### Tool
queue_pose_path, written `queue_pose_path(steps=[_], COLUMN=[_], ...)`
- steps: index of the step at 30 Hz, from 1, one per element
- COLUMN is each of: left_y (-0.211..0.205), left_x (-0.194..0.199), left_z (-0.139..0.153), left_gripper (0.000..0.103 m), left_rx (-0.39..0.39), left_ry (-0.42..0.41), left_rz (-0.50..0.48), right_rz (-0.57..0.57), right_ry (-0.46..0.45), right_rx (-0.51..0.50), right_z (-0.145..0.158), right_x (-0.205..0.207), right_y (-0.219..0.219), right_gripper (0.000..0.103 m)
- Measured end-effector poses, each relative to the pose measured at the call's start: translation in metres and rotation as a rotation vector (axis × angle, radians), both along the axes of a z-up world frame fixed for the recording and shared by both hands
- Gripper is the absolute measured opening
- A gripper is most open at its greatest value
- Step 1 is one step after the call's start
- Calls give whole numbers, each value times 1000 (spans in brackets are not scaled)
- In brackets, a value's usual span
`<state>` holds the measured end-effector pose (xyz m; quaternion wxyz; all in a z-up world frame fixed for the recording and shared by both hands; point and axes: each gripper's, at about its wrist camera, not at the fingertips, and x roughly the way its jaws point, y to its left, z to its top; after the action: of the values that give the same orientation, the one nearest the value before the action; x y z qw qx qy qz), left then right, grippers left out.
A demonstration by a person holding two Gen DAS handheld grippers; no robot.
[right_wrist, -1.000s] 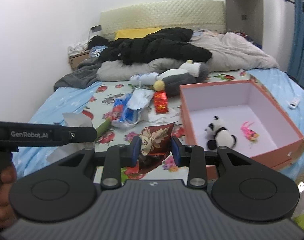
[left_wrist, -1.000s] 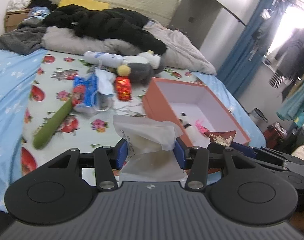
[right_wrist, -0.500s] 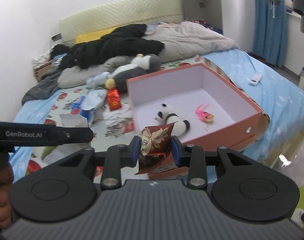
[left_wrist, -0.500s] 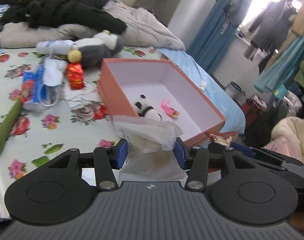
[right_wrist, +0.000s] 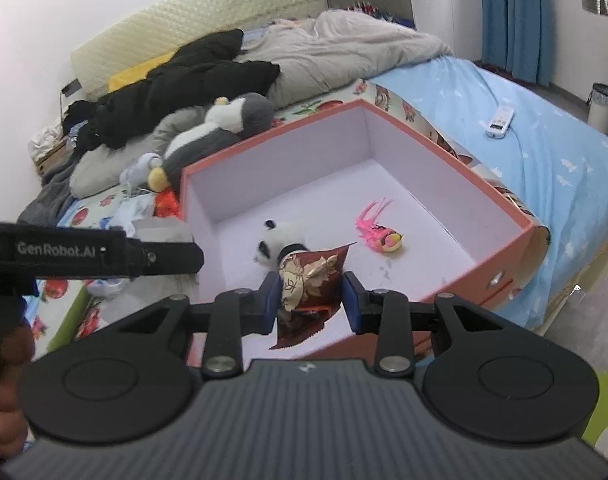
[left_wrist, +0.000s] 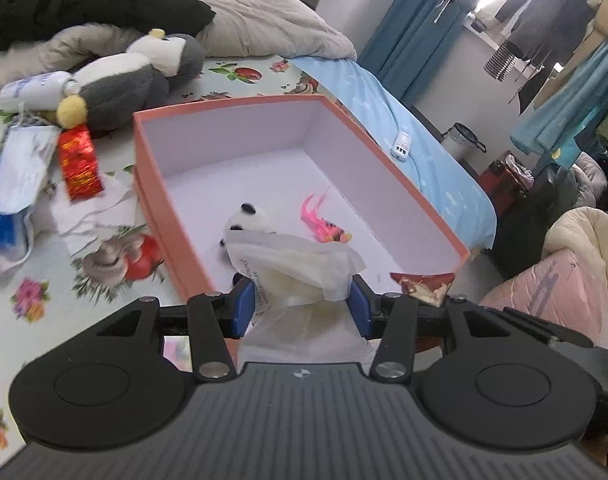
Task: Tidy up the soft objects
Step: 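Carry the snack packet and plastic bag over the pink box with both grippers, then open both grippers to drop the snack packet and plastic bag into the box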
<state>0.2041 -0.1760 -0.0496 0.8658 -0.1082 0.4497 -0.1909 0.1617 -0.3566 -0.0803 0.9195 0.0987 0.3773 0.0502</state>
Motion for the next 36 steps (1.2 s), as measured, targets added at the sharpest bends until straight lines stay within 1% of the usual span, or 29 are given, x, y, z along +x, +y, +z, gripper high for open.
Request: queue_pose_path(steps=[6, 9, 12, 17, 18, 20, 21, 22, 24, 29, 36], left_y=[-18, -26, -30, -36, -37, -41, -42, -43, -42, -38, -13], left_x=[63, 94, 120, 152, 157, 165, 168, 168, 166, 149, 106], left_z=[-23, -37, -53, -73, -75, -77, -77, -76, -75, -63, -25], left_gripper=[55, 55, 55, 55, 57, 58, 58, 58, 58, 58, 58], left_rx=[6, 35, 42, 65, 64, 76, 80, 70, 62, 79, 72], left_ry=[43, 57, 88, 114, 114, 107, 105, 104, 101, 75, 10], left_rz=[-4, -1, 5, 8, 8, -5, -11, -11, -7, -12, 9], right_rz=[3, 4, 6, 18, 17, 11, 9, 7, 7, 6, 7], right_ry=[56, 82, 95, 116, 118, 128, 126, 120, 111, 79, 17], right_rx=[-10, 0, 3, 10, 8, 26, 30, 26, 14, 16, 18], right_z=[-27, -41, -53, -69, -70, -71, -71, -70, -66, -48, -13], right_x=[52, 78, 98, 119, 123, 128, 130, 130, 129, 114, 74], right_y=[-11, -14, -18, -25, -26, -29, -30, -29, -28, -23, -9], right_gripper=[37, 37, 37, 38, 40, 47, 57, 61, 61, 61, 61])
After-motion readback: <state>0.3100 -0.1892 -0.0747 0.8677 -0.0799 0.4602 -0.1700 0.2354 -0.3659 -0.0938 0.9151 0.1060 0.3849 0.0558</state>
